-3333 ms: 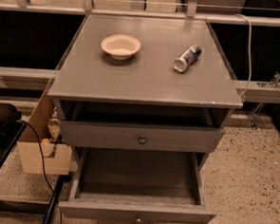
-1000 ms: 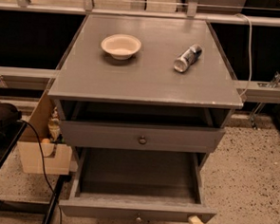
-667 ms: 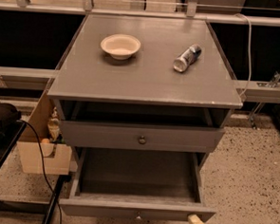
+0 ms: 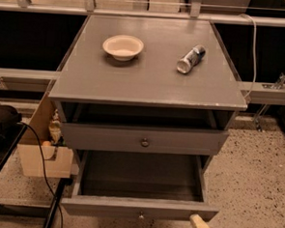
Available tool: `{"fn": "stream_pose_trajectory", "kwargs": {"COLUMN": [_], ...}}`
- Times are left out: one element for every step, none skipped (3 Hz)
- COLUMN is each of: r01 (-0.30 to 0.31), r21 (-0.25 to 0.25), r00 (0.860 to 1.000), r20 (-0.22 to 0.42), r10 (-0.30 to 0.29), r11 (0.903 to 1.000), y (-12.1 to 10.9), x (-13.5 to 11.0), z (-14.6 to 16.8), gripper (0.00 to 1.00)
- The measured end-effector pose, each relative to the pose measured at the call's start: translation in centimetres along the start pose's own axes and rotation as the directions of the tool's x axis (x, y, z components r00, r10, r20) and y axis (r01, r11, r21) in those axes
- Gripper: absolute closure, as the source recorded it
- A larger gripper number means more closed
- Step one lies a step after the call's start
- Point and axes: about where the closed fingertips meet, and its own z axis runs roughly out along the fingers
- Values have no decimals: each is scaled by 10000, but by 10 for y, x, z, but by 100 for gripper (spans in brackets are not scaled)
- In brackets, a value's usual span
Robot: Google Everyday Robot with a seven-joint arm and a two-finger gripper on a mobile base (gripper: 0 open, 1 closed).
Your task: Close middle drawer
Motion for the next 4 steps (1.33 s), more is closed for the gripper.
{"fn": "stream_pose_trajectory", "kwargs": {"r01": [101,566,1210,1210], "r21": [39,278,778,778], "r00": [9999,9978,9903,9903], "r20": [-87,-368,-780,-780], "r10": [-101,-556,-1150,-1150], "r11": [9999,9980,9896,9896], "y": [0,-2,-6,-6], "x": [-1,-1,1,1], "z": [9,26,46,46], "gripper": [100,100,100,100]}}
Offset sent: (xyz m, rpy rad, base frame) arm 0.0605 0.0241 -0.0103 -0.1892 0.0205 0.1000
